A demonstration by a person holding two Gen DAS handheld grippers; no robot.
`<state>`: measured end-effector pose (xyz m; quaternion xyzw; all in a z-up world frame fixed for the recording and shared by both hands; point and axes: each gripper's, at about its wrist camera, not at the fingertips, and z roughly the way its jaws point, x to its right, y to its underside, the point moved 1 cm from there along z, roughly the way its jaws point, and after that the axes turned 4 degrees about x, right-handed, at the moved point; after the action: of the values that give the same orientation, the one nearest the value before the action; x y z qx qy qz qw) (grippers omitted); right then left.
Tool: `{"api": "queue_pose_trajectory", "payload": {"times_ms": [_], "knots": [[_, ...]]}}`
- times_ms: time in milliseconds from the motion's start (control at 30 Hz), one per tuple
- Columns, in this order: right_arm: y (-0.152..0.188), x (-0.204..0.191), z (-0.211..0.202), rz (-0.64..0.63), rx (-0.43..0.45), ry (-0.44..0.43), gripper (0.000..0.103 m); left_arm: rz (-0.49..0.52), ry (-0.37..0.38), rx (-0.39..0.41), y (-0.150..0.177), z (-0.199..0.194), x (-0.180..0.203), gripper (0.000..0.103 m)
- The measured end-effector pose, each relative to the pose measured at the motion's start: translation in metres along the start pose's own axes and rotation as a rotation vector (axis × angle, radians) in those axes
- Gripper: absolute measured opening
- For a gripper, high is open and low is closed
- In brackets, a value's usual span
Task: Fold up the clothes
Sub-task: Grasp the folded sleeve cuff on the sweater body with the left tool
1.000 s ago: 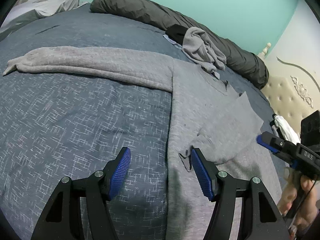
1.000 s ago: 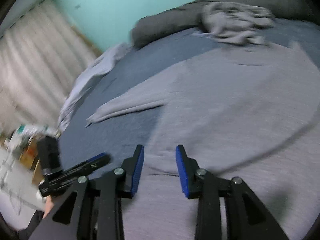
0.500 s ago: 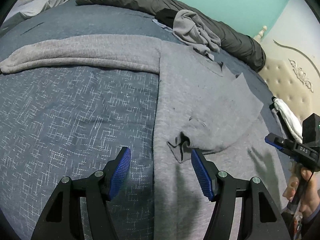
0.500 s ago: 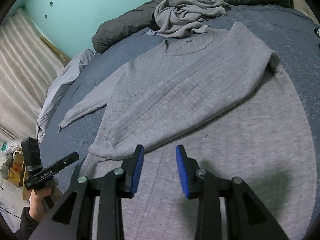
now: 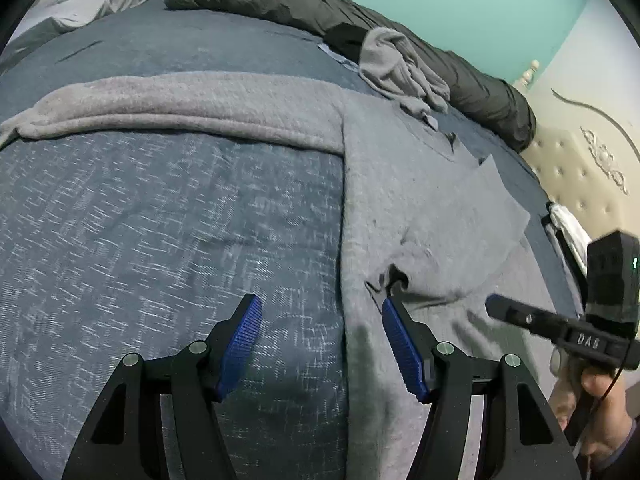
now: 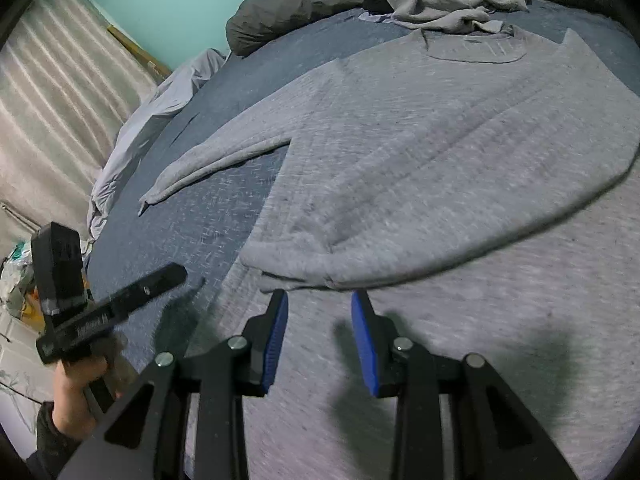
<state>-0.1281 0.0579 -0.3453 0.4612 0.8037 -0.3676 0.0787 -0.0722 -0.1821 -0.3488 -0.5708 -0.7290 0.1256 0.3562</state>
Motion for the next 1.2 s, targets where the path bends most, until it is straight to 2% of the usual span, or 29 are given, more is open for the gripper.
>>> {"api": "queue_pose_trajectory", "payload": {"times_ms": [167, 233, 300, 467, 633, 767, 1200], "knots": [[0.006, 0.005, -0.013, 0.03, 0.022, 0.001, 0.033, 0.079, 0.052, -0.037, 0.001, 0.01, 0.016, 0.064], [0.011, 0.013, -0.026, 0.049, 0.046, 0.002, 0.033, 0.125, 0.068, -0.035, 0.001, 0.01, 0.025, 0.057], [0.014, 0.021, -0.038, 0.067, 0.072, 0.006, 0.033, 0.169, 0.078, -0.036, 0.003, 0.011, 0.034, 0.038], [0.019, 0.04, -0.06, 0.088, 0.13, 0.011, 0.033, 0.196, 0.091, -0.077, 0.011, 0.023, 0.041, 0.037], [0.025, 0.054, -0.062, 0.122, 0.148, -0.021, 0.033, 0.21, 0.096, -0.094, 0.012, 0.035, 0.05, 0.036], [0.03, 0.065, -0.059, 0.153, 0.155, -0.039, 0.033, 0.224, 0.105, -0.107, 0.009, 0.043, 0.057, 0.02], [0.038, 0.079, -0.056, 0.188, 0.166, -0.052, 0.033, 0.178, 0.142, -0.153, 0.001, 0.07, 0.055, 0.019]]}}
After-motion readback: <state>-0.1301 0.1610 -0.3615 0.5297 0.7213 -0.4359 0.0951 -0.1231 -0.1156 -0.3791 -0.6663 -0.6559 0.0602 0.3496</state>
